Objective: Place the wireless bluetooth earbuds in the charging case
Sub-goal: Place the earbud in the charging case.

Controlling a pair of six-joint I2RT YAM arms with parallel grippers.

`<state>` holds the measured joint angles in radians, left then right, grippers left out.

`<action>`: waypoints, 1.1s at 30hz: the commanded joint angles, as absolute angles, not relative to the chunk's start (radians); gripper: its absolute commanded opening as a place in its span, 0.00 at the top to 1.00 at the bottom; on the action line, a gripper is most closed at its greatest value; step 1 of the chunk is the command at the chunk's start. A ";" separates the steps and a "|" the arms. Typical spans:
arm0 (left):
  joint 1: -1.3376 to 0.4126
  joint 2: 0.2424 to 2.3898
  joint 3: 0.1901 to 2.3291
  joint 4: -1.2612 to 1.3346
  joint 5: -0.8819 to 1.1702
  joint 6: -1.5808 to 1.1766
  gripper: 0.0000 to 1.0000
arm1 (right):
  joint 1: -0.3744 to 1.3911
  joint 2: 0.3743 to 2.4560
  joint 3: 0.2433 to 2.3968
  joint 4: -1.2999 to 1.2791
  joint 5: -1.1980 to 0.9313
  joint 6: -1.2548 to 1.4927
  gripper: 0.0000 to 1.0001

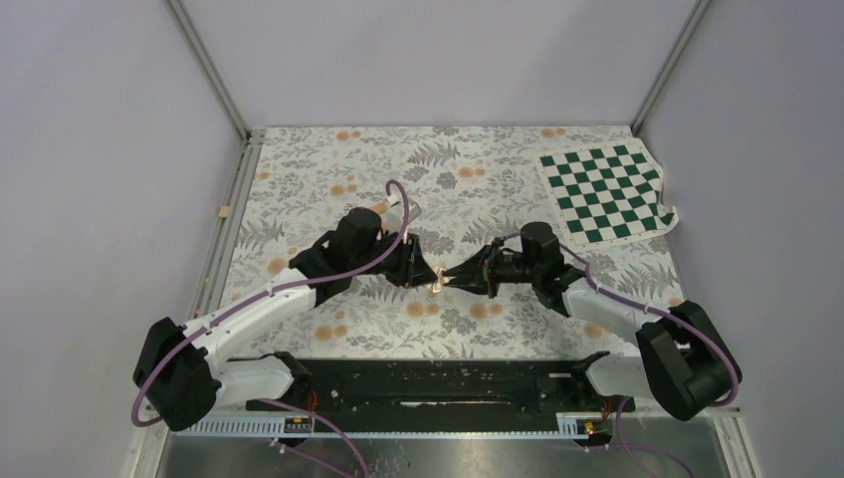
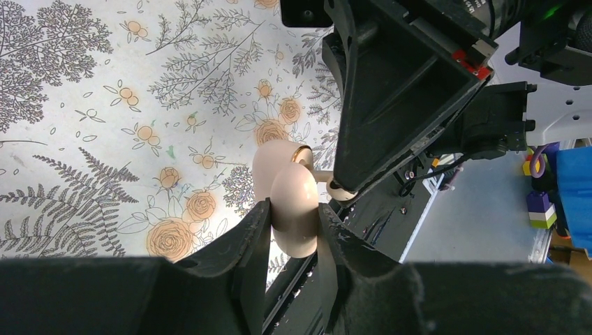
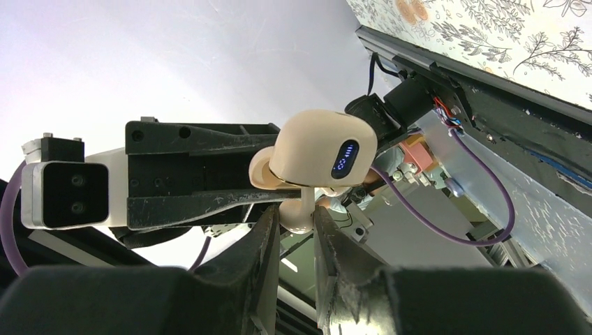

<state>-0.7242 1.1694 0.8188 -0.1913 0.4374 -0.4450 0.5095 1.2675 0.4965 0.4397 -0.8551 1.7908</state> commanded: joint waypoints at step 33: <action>-0.737 1.166 0.873 -0.186 0.425 -0.416 1.00 | 0.505 1.279 0.482 0.463 -0.812 1.774 1.00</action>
<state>-0.7322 1.1942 0.8188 -0.2249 0.4278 -0.4335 0.5095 1.2903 0.4828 0.4610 -0.8288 1.7874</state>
